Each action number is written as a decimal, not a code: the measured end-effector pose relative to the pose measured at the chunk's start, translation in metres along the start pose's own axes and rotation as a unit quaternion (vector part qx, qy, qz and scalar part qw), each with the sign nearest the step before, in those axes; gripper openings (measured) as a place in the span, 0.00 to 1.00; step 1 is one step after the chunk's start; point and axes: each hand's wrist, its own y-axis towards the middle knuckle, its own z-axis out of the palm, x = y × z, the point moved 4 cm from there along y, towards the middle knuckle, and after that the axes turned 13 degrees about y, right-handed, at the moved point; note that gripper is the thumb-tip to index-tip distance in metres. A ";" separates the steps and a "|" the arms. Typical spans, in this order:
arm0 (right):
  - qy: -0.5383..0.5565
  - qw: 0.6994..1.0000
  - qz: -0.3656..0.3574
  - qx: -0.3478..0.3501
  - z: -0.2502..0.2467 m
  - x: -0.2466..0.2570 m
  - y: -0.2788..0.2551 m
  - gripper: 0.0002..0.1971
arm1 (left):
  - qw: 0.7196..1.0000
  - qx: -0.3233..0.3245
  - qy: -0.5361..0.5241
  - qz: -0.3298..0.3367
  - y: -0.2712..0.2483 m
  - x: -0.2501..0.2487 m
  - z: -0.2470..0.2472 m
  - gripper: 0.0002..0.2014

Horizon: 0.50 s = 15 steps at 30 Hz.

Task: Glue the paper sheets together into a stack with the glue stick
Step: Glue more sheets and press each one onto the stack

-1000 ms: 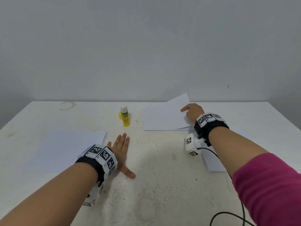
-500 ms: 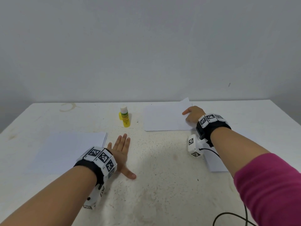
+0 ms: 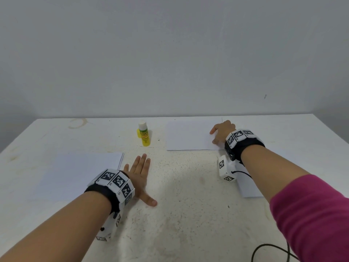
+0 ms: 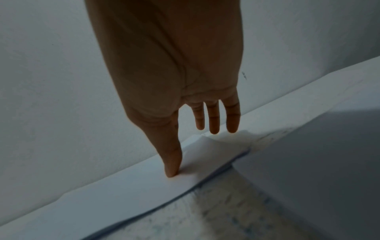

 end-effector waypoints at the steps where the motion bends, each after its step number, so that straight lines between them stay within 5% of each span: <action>1: -0.017 1.000 -0.001 -0.005 0.001 0.000 0.000 0.20 | 1.000 -0.001 -0.001 0.000 0.000 0.000 0.000 0.75; 5: -0.053 0.999 -0.006 -0.003 0.003 0.002 -0.004 0.20 | 1.000 0.000 0.001 -0.002 0.001 0.000 0.000 0.79; 11: 0.038 0.994 -0.036 0.100 -0.018 0.003 -0.043 0.33 | 1.000 0.001 0.010 -0.007 0.001 0.000 -0.001 0.80; 15: 0.004 0.989 -0.047 0.139 -0.006 -0.018 -0.086 0.41 | 1.000 0.005 0.011 -0.010 -0.002 -0.002 -0.002 0.80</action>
